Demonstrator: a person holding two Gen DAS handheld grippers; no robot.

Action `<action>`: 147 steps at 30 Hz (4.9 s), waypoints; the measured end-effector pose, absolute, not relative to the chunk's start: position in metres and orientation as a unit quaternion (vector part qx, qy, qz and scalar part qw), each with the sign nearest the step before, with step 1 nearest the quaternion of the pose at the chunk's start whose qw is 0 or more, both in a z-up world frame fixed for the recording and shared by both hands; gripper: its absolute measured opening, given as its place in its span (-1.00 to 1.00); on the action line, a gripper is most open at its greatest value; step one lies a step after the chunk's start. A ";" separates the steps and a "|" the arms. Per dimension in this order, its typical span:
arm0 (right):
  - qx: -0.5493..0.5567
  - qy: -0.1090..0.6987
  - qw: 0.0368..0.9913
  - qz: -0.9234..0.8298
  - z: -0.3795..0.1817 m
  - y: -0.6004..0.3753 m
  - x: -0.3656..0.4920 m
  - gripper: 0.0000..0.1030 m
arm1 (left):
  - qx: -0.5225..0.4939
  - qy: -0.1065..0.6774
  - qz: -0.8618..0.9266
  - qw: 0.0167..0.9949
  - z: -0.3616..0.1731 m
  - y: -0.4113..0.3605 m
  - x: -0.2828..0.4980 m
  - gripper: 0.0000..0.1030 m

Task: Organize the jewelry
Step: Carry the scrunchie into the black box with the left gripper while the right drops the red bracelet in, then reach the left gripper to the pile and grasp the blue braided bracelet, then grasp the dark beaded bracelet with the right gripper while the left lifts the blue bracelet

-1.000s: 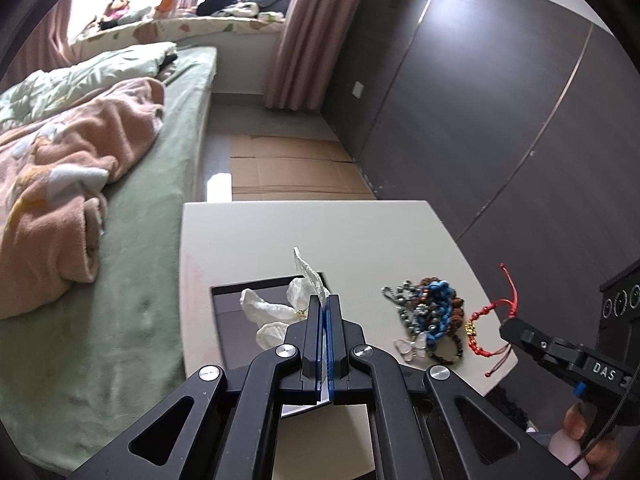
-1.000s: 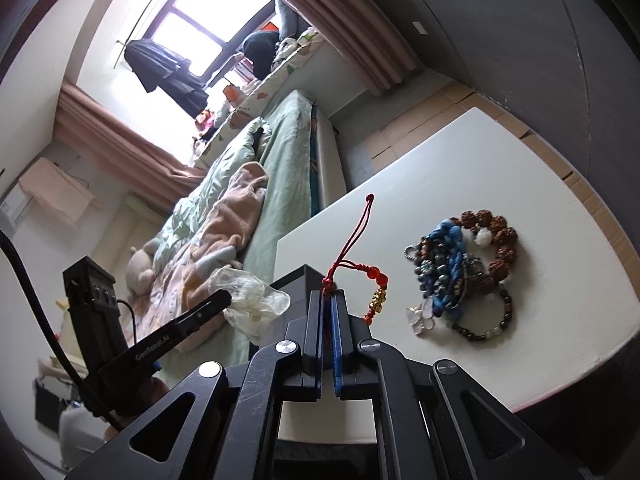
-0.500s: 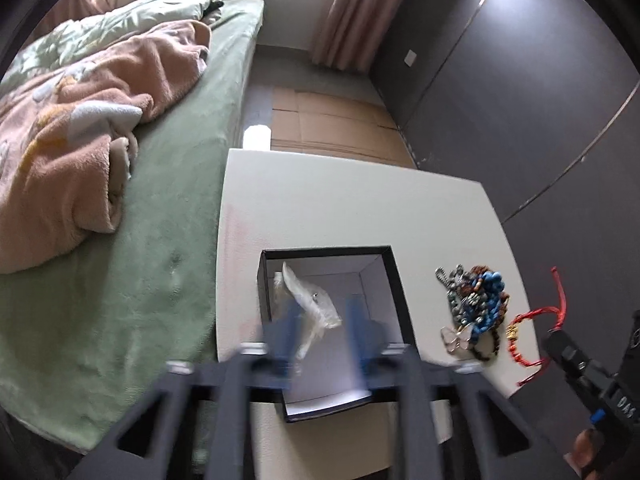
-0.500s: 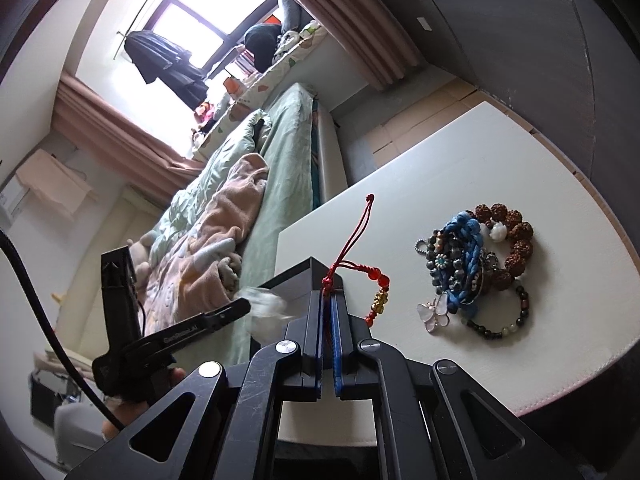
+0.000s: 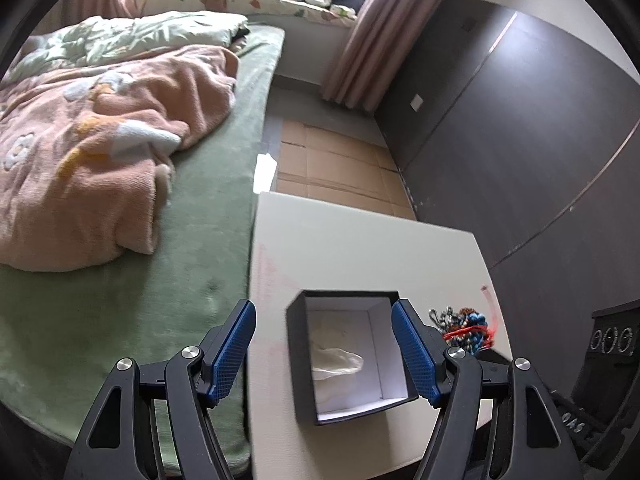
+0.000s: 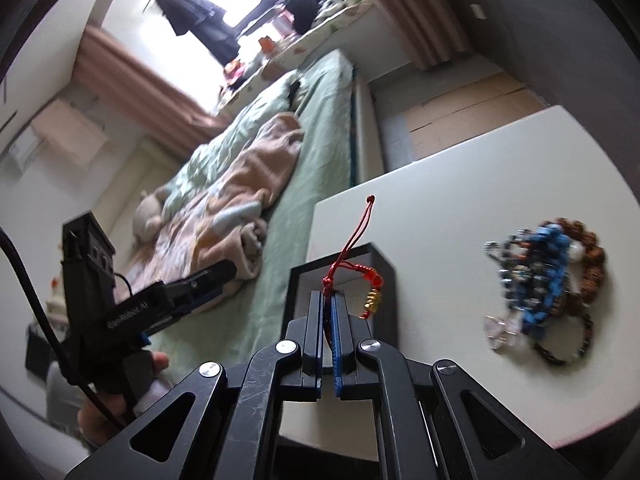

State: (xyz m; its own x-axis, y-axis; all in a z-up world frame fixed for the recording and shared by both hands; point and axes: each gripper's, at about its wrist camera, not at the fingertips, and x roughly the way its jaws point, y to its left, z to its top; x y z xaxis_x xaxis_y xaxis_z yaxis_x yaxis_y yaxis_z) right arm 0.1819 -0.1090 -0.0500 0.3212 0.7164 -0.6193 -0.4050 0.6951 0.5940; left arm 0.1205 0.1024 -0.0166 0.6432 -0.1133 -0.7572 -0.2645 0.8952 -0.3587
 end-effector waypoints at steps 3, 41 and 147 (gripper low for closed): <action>0.139 0.477 0.792 0.355 -0.054 -0.088 0.186 -0.90 | -0.229 0.412 0.053 0.880 -0.012 0.112 0.116 0.39; 0.139 0.473 0.829 0.265 -0.040 -0.176 0.183 0.53 | -0.190 0.415 0.009 0.890 -0.010 0.059 0.126 0.39; 0.248 0.535 0.784 0.194 -0.125 -0.204 0.257 -0.33 | -0.167 0.461 -0.114 0.864 -0.038 -0.021 0.216 -0.51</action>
